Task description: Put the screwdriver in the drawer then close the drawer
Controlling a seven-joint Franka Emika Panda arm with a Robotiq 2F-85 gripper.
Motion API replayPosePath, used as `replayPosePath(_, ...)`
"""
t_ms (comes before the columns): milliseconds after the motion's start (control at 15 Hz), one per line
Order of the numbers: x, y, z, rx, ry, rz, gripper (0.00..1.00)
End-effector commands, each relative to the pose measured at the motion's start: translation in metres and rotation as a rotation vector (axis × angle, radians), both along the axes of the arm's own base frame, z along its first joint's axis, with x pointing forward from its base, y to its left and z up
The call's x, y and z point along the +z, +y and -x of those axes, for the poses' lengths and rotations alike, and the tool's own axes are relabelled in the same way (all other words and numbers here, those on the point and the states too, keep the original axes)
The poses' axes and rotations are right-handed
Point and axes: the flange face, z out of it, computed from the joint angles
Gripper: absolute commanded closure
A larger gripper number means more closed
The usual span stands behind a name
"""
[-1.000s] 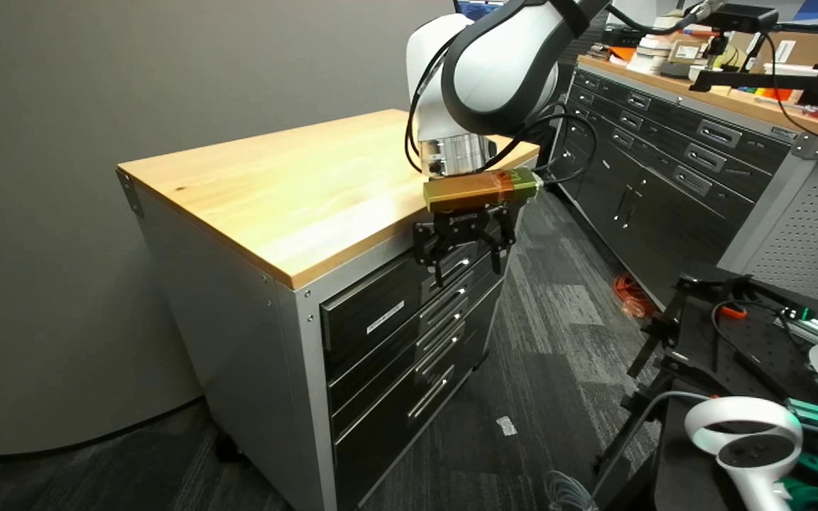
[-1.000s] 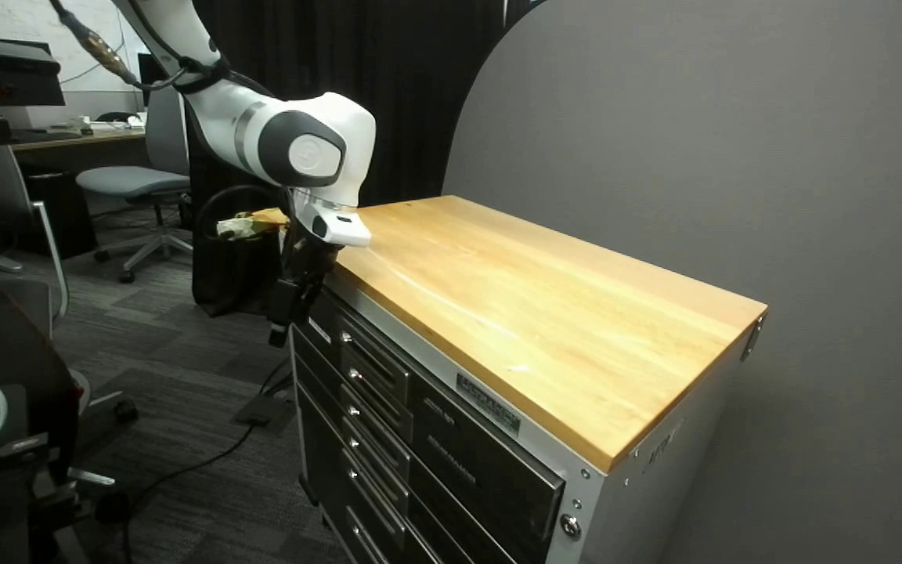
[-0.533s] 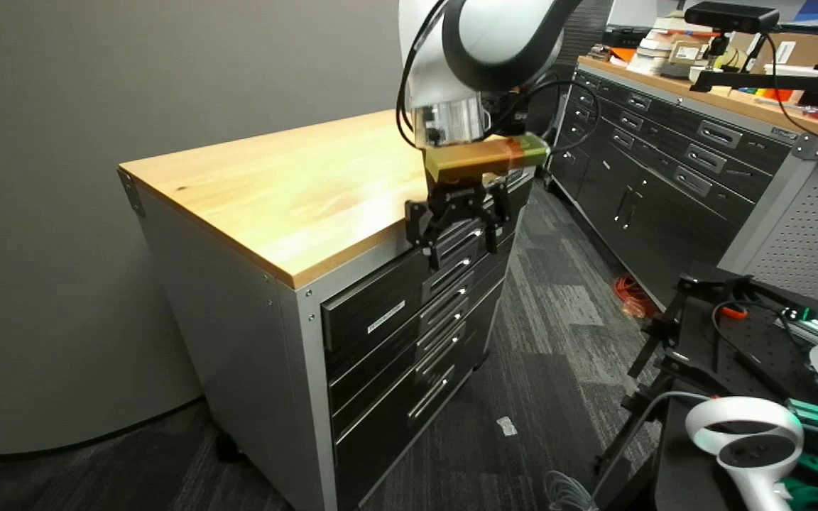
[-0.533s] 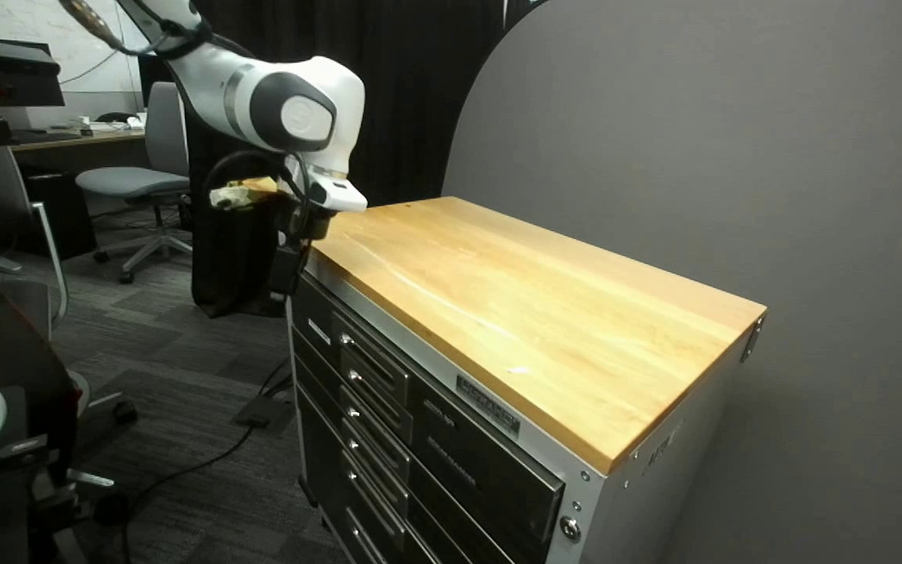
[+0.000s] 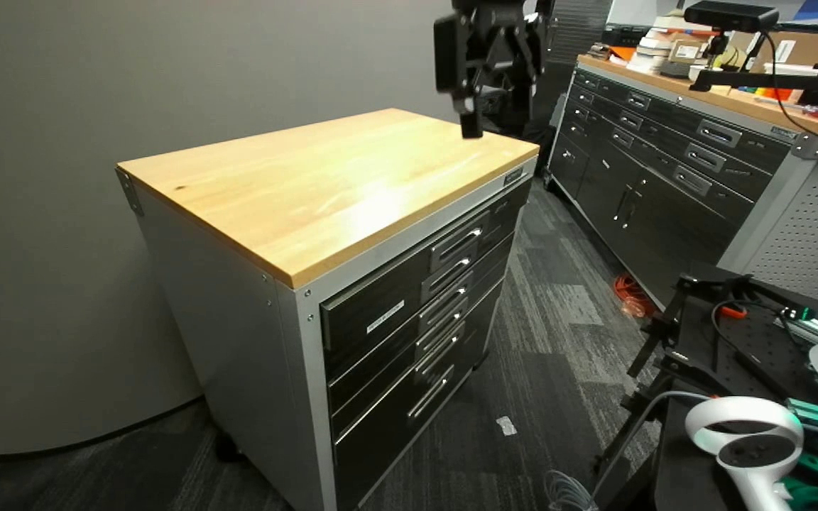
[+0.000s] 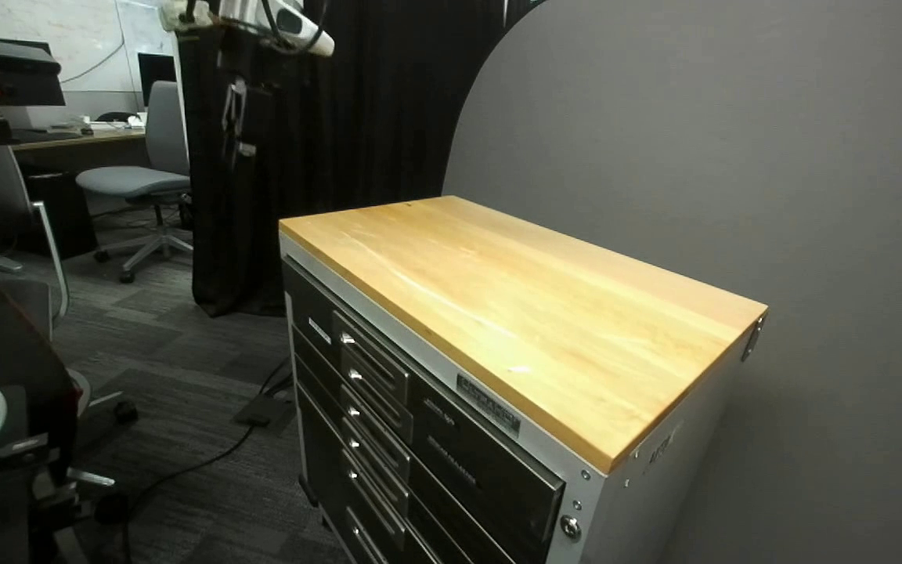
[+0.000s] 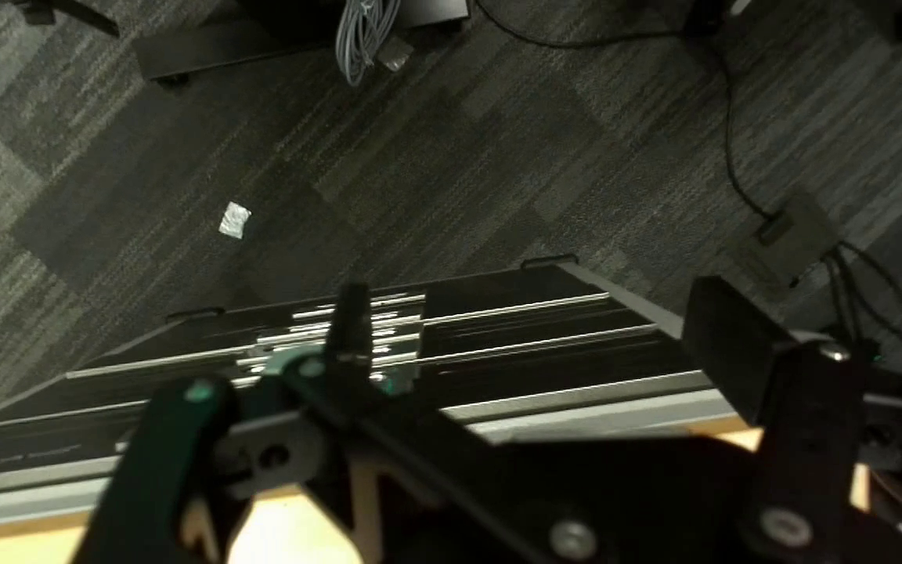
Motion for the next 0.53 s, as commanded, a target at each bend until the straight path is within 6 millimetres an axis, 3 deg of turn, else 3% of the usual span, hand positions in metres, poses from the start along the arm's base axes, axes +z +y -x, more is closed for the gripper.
replayPosePath(0, 0.077, 0.001, 0.02, 0.197, 0.015, -0.051, 0.0)
replayPosePath(67, 0.089, 0.001, 0.023, 0.215, 0.014, -0.056, 0.0)
replayPosePath(133, 0.066, 0.002, 0.018, 0.152, 0.004, -0.025, 0.0)
replayPosePath(267, 0.087, 0.002, 0.024, 0.188, -0.004, -0.034, 0.0)
replayPosePath(467, 0.085, 0.002, 0.024, 0.202, 0.004, -0.035, 0.0)
